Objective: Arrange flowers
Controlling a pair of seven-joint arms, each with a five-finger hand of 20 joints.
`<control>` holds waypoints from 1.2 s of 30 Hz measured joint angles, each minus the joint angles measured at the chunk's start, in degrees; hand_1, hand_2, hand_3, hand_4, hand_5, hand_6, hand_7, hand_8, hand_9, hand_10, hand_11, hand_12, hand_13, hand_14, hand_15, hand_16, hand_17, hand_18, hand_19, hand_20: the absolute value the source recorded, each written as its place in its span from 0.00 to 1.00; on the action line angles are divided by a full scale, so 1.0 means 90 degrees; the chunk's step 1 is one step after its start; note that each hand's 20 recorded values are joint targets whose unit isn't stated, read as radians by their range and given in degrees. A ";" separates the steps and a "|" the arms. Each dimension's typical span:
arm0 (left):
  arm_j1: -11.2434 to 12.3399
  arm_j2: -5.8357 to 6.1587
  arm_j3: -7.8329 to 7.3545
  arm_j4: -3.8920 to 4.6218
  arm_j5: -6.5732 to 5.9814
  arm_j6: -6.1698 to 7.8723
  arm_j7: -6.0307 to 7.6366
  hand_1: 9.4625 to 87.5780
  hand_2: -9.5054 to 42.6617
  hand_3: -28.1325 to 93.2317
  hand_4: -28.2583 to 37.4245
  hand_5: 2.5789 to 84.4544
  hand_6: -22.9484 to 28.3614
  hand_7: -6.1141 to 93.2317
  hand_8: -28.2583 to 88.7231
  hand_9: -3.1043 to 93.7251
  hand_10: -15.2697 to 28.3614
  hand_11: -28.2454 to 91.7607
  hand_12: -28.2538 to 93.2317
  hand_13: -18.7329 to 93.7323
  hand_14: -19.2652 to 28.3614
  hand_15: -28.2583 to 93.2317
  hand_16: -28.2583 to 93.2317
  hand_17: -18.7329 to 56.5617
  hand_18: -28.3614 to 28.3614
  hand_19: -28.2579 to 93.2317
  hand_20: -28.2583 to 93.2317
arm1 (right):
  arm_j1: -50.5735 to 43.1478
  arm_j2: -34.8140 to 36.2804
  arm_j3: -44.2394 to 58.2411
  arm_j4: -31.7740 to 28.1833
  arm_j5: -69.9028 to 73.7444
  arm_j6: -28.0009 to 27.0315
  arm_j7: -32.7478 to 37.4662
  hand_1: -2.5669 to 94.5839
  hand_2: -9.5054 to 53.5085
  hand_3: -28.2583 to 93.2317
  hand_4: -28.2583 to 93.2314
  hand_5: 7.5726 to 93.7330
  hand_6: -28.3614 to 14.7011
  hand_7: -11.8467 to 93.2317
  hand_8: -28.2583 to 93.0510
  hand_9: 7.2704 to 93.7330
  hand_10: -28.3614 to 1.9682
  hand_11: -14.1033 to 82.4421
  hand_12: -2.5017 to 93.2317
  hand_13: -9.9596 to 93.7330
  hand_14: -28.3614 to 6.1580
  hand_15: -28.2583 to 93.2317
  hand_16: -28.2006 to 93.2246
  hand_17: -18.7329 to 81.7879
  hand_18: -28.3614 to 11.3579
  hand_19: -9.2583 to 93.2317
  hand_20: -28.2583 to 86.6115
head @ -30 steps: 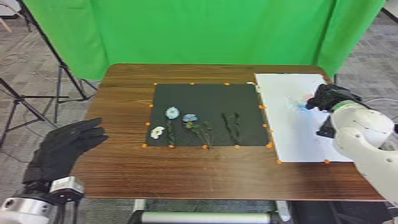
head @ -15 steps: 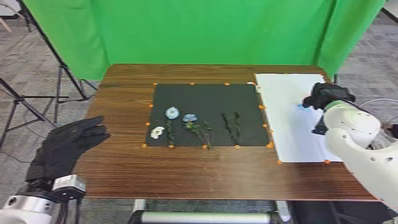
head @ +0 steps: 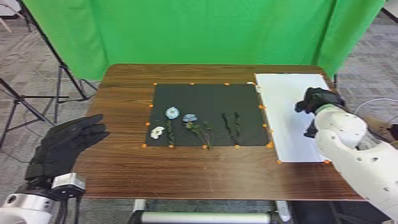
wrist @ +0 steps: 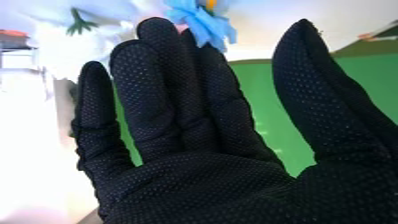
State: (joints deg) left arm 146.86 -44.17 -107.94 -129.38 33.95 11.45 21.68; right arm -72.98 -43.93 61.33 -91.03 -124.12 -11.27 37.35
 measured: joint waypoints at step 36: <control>0.0169 -0.0029 -0.0161 -0.0011 -0.0010 0.0000 -0.0021 0.23 0.28 0.90 0.26 0.57 0.73 0.20 0.17 0.47 0.87 0.56 0.33 0.45 1.00 0.75 0.13 0.14 0.89 0.70 0.40 | 0.1051 0.0141 -0.1644 -0.0136 -0.1157 0.1567 -0.0336 0.54 0.10 0.85 0.00 0.85 0.66 0.34 0.28 0.87 0.60 0.51 0.31 0.76 0.59 0.83 0.44 0.41 0.13 0.87 0.48</control>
State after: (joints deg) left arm 148.38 -44.44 -109.39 -129.48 33.86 11.45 21.49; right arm -63.52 -42.66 46.53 -92.26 -134.53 2.83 34.33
